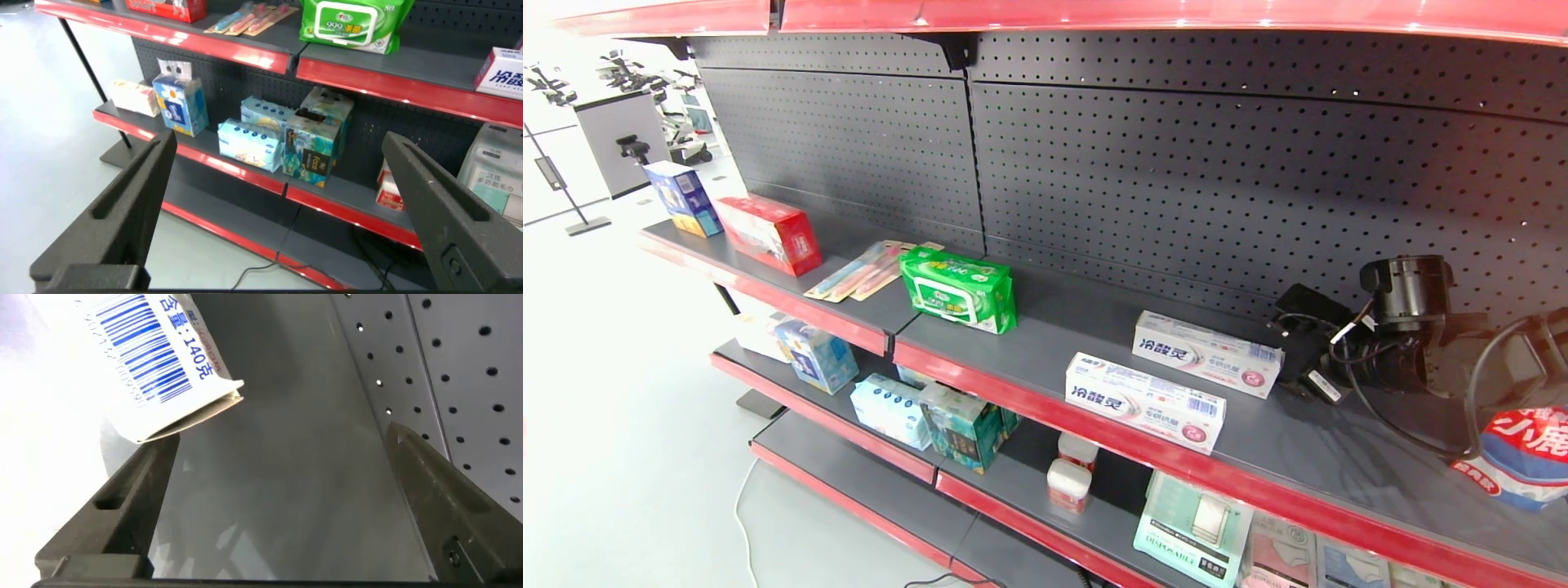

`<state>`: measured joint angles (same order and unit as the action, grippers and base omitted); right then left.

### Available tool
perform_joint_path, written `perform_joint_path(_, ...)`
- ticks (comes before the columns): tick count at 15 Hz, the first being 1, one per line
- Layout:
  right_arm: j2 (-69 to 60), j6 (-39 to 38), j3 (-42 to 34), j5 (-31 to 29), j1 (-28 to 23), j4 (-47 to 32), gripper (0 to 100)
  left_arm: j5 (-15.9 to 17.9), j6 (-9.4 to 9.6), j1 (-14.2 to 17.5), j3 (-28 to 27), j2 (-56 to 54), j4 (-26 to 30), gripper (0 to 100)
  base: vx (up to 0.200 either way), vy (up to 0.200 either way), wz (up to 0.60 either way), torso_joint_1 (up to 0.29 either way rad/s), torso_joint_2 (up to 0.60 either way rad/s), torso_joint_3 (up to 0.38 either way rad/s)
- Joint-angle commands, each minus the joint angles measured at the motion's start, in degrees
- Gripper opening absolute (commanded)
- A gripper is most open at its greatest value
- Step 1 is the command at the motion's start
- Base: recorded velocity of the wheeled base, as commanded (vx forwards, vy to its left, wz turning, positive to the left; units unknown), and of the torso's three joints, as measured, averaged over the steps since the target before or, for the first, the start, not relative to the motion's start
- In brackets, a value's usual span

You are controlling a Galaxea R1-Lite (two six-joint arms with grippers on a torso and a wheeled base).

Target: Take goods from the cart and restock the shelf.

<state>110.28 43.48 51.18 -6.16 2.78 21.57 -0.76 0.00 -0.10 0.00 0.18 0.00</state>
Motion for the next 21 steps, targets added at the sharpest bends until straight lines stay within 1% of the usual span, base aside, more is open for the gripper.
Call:
perform_joint_path(1, -0.1, -0.1, 0.0, 0.0, 0.7, 0.1, 100, 0.0, 0.00, 0.0, 0.0, 0.1, 0.0, 100, 0.000, 0.000, 0.00, 0.000, 0.00, 0.000)
perform_joint_path(8, -0.7, -0.3, -0.7, 0.0, 0.8, 0.1, 100, 0.0, 0.00, 0.0, 0.0, 0.1, 0.0, 100, 0.000, 0.000, 0.00, 0.000, 0.00, 0.000)
perform_joint_path(14, -12.0, -4.6, -8.7, 0.0, -1.2, 0.0, 100, 0.0, 0.00, 0.0, 0.0, 0.1, 0.0, 100, 0.000, 0.000, 0.00, 0.000, 0.00, 0.000)
perform_joint_path(17, -19.6, -11.4, -14.1, 0.0, -0.7, 0.0, 100, 0.0, 0.00, 0.0, 0.0, 0.1, 0.0, 100, 0.000, 0.000, 0.00, 0.000, 0.00, 0.000)
perform_joint_path(18, -23.4, -14.3, -16.3, 0.3, 0.4, -0.1, 100, 0.0, 0.00, 0.0, 0.0, 0.1, 0.0, 100, 0.000, 0.000, 0.00, 0.000, 0.00, 0.000)
perform_joint_path(19, -26.8, -16.7, -18.7, 1.1, 1.1, -0.1, 100, 0.0, 0.00, 0.0, 0.0, 0.1, 0.0, 100, 0.000, 0.000, 0.00, 0.000, 0.00, 0.000)
perform_joint_path(21, -32.8, -19.6, -20.5, 4.0, 1.3, -0.1, 100, 0.0, 0.00, 0.0, 0.0, 0.1, 0.0, 100, 0.000, 0.000, 0.00, 0.000, 0.00, 0.000)
